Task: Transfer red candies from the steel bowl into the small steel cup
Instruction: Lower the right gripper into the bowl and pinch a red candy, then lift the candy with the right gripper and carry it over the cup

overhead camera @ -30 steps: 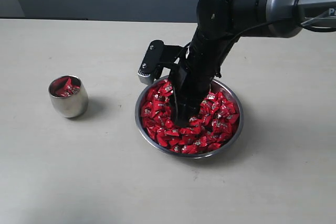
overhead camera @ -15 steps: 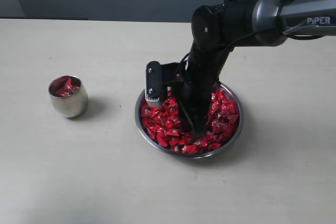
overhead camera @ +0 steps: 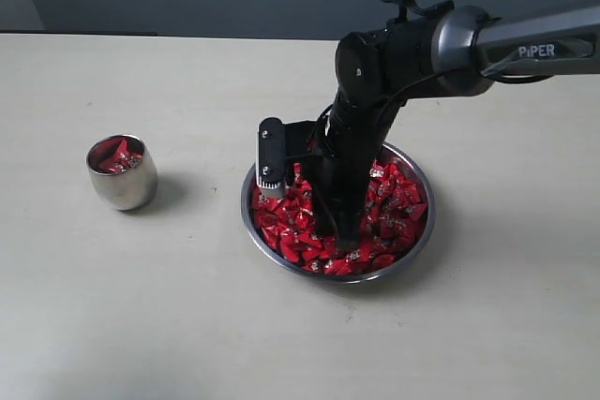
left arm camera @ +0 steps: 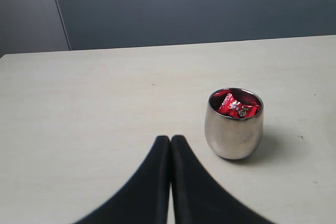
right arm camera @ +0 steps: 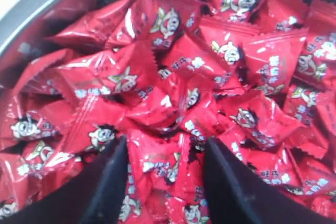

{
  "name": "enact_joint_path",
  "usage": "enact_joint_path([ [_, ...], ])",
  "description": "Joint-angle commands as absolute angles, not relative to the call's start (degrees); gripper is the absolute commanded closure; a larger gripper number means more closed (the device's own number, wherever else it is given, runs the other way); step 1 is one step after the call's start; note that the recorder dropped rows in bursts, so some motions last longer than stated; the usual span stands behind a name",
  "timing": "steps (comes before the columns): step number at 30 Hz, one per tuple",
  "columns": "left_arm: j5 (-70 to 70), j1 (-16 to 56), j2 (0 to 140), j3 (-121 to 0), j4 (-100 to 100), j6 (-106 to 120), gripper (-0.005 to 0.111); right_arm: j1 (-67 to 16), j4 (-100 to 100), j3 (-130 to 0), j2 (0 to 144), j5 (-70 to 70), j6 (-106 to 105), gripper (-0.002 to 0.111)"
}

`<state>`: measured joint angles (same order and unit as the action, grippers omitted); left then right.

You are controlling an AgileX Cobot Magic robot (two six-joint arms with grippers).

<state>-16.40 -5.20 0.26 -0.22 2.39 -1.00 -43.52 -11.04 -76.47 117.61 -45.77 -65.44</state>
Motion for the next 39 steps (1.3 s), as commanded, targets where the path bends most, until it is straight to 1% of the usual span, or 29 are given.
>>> enact_joint_path([
  [1,-16.30,-4.76,0.00,0.00,2.43,-1.15,0.106,-43.50,-10.33,-76.74,117.96,-45.73,-65.85,0.088],
  [2,-16.30,-4.76,0.00,0.00,2.43,-1.15,0.106,-43.50,-10.33,-76.74,117.96,-45.73,-65.85,0.095],
  [3,-16.30,-4.76,0.00,0.00,2.43,-1.15,0.106,-43.50,-10.33,-76.74,117.96,-45.84,-65.85,0.105],
  [4,-16.30,-4.76,0.00,0.00,2.43,-1.15,0.106,-43.50,-10.33,-76.74,117.96,-45.84,-65.57,0.108],
  [16,-16.30,-4.76,0.00,0.00,2.43,-1.15,0.106,-43.50,-4.06,-76.95,115.53,-45.74,-58.50,0.108],
  [22,-16.30,-4.76,0.00,0.00,2.43,-1.15,0.106,-43.50,-4.14,-77.18,112.60,-44.10,-54.66,0.108],
  [27,-16.30,-4.76,0.00,0.00,2.43,-1.15,0.106,-43.40,-4.29,-80.10,111.07,-43.33,-47.94,0.108],
  [33,-16.30,-4.76,0.00,0.00,2.43,-1.15,0.106,-43.40,-6.55,-83.92,110.92,-41.97,-43.40,0.109],
  [39,-16.30,-4.76,0.00,0.00,2.43,-1.15,0.106,-43.40,-13.52,-84.99,111.20,-35.42,-39.89,0.109],
])
